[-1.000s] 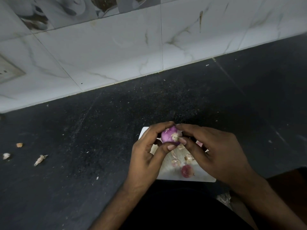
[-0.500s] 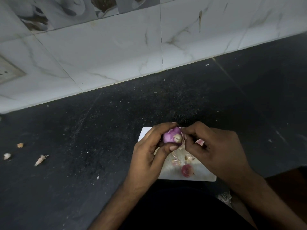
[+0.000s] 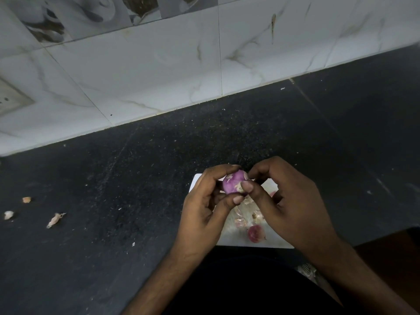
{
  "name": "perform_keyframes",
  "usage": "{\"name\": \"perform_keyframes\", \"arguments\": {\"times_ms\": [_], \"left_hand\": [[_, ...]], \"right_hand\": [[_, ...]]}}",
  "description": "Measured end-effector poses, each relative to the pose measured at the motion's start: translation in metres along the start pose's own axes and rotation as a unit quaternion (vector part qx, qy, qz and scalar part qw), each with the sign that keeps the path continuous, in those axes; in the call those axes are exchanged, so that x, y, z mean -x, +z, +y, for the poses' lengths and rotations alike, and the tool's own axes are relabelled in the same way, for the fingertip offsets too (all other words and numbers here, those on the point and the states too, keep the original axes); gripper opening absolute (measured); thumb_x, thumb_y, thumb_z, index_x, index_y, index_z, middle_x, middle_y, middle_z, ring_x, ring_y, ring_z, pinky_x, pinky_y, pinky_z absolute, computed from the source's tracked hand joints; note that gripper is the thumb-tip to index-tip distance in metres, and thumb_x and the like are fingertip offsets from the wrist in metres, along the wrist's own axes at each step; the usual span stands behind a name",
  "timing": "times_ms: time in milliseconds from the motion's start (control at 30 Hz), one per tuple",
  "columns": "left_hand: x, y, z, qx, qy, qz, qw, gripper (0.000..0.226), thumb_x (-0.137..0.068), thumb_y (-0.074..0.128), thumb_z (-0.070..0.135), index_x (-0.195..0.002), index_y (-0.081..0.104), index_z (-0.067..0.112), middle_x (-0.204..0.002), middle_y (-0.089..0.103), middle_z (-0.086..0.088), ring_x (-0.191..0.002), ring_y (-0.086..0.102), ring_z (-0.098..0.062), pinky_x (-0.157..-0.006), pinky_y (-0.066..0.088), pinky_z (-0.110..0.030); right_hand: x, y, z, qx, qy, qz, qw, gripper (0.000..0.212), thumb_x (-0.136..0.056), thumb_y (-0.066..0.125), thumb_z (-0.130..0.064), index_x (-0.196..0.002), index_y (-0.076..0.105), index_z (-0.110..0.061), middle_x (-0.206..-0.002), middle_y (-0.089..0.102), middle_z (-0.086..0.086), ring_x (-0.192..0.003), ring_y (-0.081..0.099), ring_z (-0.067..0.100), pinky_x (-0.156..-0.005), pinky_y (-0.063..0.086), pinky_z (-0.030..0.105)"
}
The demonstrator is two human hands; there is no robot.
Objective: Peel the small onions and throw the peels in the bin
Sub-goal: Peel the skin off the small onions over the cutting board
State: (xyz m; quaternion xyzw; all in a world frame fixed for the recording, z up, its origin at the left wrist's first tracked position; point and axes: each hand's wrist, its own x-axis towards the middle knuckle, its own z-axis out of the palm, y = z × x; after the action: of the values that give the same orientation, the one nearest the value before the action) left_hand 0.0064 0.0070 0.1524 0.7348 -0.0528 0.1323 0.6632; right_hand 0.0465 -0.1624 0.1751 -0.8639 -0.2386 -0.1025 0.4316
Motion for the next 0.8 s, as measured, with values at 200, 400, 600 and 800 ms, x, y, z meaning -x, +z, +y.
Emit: {"name": "perform_keyframes", "arguments": {"times_ms": [200, 400, 600, 800], "left_hand": [[0.0003, 0.0022, -0.0016, 0.039, -0.013, 0.004, 0.999, 0.033, -0.098, 0.059, -0.001, -0.130, 0.057, 0.008, -0.128, 0.062, -0.010, -0.104, 0.069, -0.034, -0.077, 0.059, -0.041], [0.0007, 0.0035, 0.0037, 0.128, -0.054, 0.002, 0.990, 0.032, -0.100, 0.050, 0.000, -0.132, 0.054, 0.003, -0.133, 0.062, -0.012, -0.108, 0.068, -0.025, -0.077, 0.059, -0.037], [0.0017, 0.0032, 0.0033, 0.313, -0.137, 0.001, 0.940, 0.034, -0.101, 0.045, 0.000, -0.134, 0.052, 0.002, -0.133, 0.063, -0.015, -0.104, 0.068, -0.020, -0.074, 0.058, -0.028], [-0.0013, 0.0007, 0.0024, 0.483, -0.208, 0.032, 0.850, 0.036, -0.101, 0.044, 0.004, -0.135, 0.051, 0.000, -0.126, 0.065, -0.027, -0.092, 0.075, -0.029, -0.066, 0.062, -0.027]], "right_hand": [[-0.0003, 0.0030, 0.0045, 0.001, -0.002, 0.003, 1.000, 0.023, -0.102, 0.052, -0.040, -0.097, 0.063, -0.020, -0.092, 0.061, -0.014, -0.079, 0.064, 0.010, -0.057, 0.053, 0.034], [0.0006, 0.0031, 0.0046, -0.019, 0.021, -0.002, 1.000, 0.015, -0.100, 0.061, -0.029, -0.094, 0.064, -0.015, -0.085, 0.066, -0.011, -0.074, 0.062, 0.002, -0.057, 0.043, 0.010], [0.0001, 0.0005, 0.0014, -0.057, 0.030, 0.007, 0.998, 0.011, -0.091, 0.074, -0.004, -0.088, 0.066, -0.010, -0.077, 0.067, -0.010, -0.062, 0.058, -0.014, -0.054, 0.034, -0.001], [0.0013, -0.0001, 0.0010, -0.064, 0.031, 0.018, 0.997, 0.012, -0.090, 0.076, -0.006, -0.086, 0.065, -0.011, -0.073, 0.067, -0.007, -0.057, 0.058, -0.011, -0.052, 0.033, -0.001]]}}
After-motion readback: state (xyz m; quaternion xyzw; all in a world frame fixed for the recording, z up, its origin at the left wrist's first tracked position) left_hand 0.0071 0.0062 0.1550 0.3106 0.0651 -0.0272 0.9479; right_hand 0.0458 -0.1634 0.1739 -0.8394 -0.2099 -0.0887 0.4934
